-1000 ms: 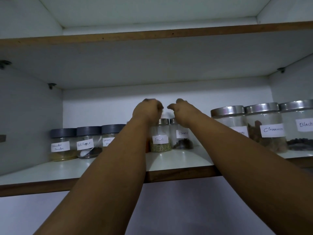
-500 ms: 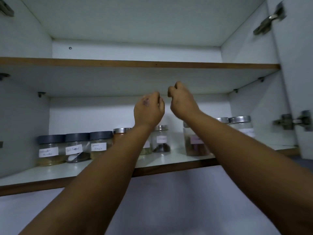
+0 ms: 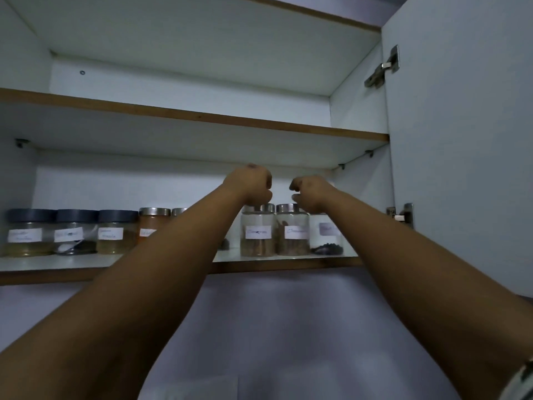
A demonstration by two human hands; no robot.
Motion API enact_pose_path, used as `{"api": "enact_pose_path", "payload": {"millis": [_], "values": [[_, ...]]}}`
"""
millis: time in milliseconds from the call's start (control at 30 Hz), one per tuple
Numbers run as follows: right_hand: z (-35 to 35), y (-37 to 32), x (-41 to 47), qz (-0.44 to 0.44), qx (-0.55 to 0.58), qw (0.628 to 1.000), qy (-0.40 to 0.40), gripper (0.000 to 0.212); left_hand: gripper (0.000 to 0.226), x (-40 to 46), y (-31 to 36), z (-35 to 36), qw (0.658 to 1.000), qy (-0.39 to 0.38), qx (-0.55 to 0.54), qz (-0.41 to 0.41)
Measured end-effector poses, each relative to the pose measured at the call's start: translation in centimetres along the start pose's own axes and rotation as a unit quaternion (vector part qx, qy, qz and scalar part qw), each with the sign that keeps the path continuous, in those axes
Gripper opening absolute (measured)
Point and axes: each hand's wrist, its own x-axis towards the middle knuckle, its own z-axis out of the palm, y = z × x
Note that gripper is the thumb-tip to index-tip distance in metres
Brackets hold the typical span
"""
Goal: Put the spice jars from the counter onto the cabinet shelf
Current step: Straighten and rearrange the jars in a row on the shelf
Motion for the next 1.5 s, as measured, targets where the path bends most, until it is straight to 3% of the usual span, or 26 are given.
{"api": "enact_pose_path", "payload": {"millis": [167,333,500,600,967,1500], "values": [[2.1,1.6,-0.5,-0.049,-0.033,0.998,-0.025,0.041,0.037,0.1,1.7,2.7,0.997,-0.043,0.042,-0.044],[4.2,1.9,0.0,-0.072,-0.052,0.996,0.018,0.035,0.034,0.2,1.5,3.8,0.998,-0.029,0.015,-0.047],[5.0,1.4,1.8,-0.07,-0.064,0.995,0.012,0.032,0.04,1.3,1.1,2.3,0.988,-0.15,0.03,-0.037],[6.1,1.1,3.1,-0.064,-0.067,0.996,0.001,0.032,0.04,2.2,0.2,3.0,0.984,-0.168,0.056,-0.036],[9.7,-0.8,8.7,-0.009,-0.091,0.993,-0.071,0.031,0.034,6.6,-4.2,9.2,0.982,-0.172,0.072,-0.037],[13.4,0.2,11.2,-0.006,-0.04,0.999,-0.019,0.03,0.036,7.9,-8.4,12.9,0.995,-0.081,-0.047,-0.04]]}}
